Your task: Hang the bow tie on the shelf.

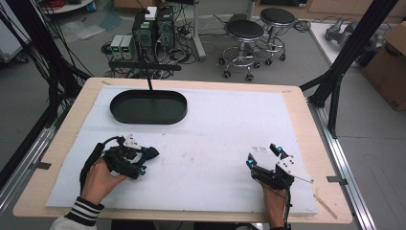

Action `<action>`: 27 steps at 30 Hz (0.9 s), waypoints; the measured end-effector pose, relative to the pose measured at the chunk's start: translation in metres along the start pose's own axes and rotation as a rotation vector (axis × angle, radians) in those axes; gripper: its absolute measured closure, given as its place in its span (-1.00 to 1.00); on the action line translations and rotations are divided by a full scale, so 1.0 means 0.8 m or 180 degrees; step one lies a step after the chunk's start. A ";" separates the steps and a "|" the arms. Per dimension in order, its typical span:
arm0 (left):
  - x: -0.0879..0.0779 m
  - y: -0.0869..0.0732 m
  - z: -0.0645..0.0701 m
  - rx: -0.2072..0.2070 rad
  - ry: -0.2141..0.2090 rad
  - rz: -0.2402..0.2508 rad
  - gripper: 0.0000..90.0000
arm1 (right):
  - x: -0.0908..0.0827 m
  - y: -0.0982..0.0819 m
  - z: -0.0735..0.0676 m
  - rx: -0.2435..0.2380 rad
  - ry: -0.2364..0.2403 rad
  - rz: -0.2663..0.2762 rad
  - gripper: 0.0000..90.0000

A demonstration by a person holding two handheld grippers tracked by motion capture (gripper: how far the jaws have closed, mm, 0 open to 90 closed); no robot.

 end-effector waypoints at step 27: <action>0.013 -0.004 -0.003 -0.0140 -0.0051 -0.0202 0.29 | -0.001 0.000 0.002 0.0047 -0.0022 0.0039 -0.77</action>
Point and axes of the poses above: each handheld gripper's, and its own axes: x roughly forward along the jaws, y roughly out of its top, z roughly to its right, the point moved 2 cm from there along x, roughly forward along the jaws, and after that the axes turned 13 degrees about z, right-handed, at the moved point
